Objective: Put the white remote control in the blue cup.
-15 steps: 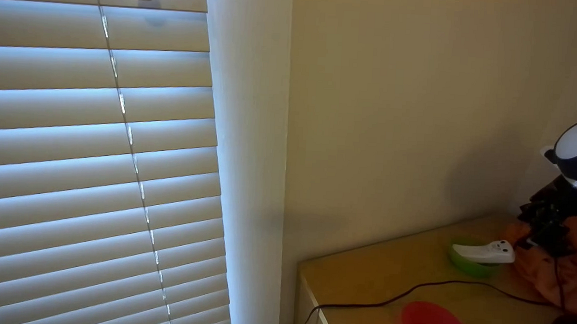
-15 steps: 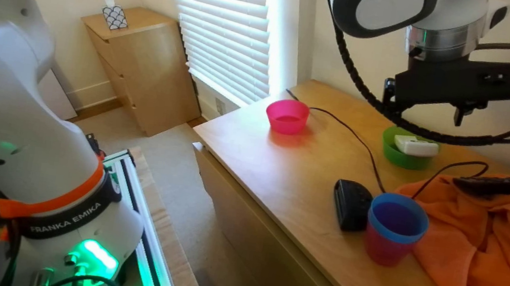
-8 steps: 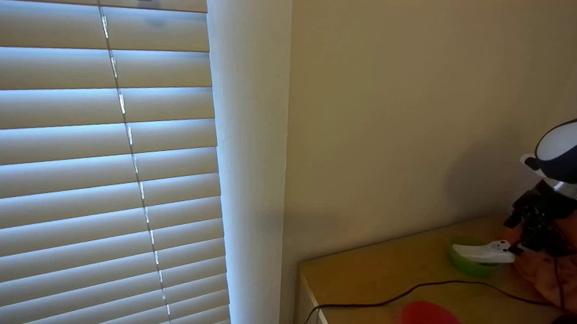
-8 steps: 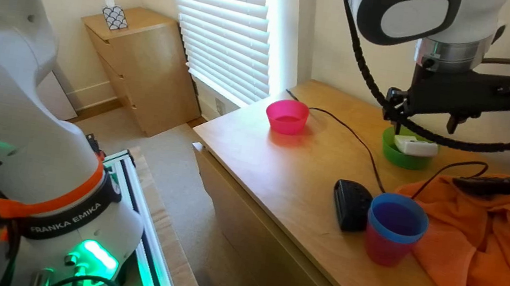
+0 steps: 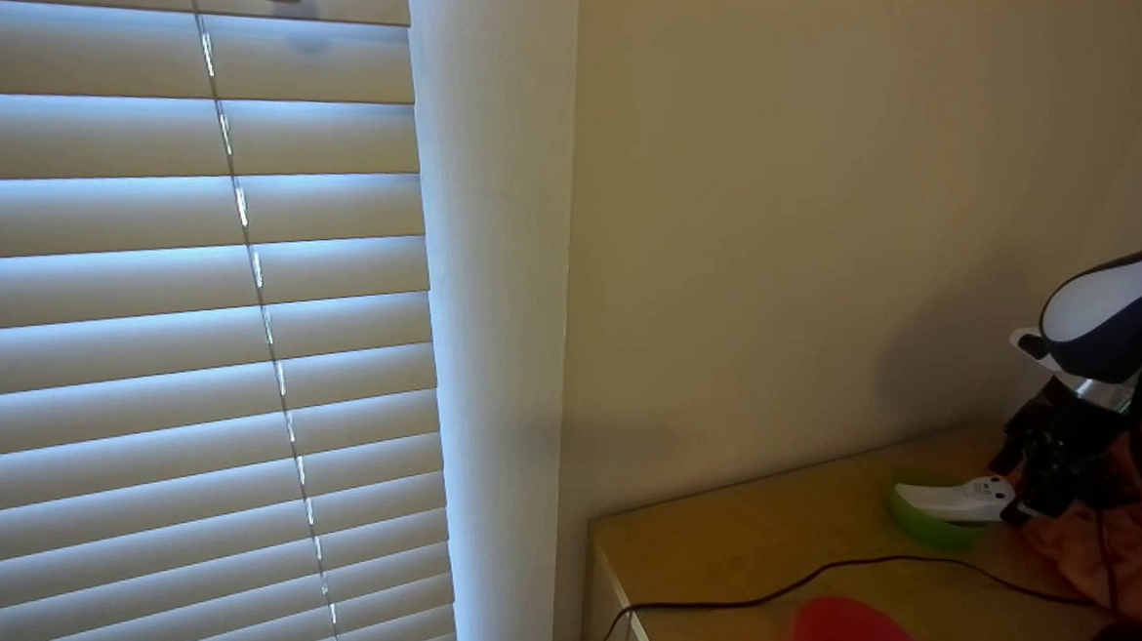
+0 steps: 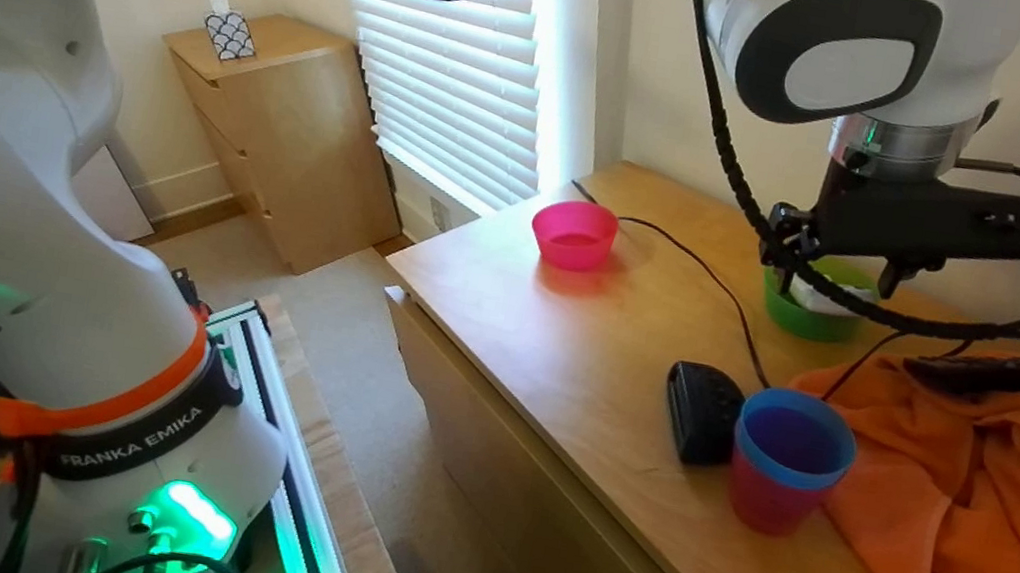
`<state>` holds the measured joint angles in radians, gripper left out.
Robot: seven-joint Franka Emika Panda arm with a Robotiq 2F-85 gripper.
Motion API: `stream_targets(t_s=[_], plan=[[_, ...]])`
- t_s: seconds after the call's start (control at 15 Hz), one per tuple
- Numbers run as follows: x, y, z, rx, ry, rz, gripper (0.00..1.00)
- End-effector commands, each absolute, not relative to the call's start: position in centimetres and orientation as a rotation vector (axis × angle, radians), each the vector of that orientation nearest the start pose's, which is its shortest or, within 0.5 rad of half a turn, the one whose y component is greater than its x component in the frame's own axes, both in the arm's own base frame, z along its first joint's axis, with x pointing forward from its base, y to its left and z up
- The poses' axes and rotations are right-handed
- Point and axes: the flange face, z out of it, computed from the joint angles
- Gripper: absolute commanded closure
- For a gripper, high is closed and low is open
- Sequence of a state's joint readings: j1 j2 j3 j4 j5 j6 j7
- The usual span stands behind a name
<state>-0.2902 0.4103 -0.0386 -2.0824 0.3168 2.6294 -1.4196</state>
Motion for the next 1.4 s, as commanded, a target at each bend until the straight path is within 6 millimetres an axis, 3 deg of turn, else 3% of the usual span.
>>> stream_targets(t_s=[0.0, 0.33, 0.47, 0.53, 0.6, 0.8, 1.0, 1.33], plan=[[57.1, -20.5, 23.5, -2.902, -1.199, -0.273, 0.00], [57.2, -20.3, 22.6, -2.917, -1.153, -0.203, 0.00], [57.4, -20.2, 22.2, -2.929, -1.130, -0.211, 0.05], [57.5, -20.2, 22.0, -2.938, -1.115, -0.218, 0.12], [57.6, -20.2, 22.0, -2.946, -1.098, -0.232, 0.31], [58.0, -20.2, 22.3, -2.959, -1.072, -0.244, 0.55], [57.8, -20.1, 22.8, -2.970, -1.063, -0.241, 0.57], [54.4, -19.2, 27.7, -2.944, -1.197, -0.337, 0.57]])
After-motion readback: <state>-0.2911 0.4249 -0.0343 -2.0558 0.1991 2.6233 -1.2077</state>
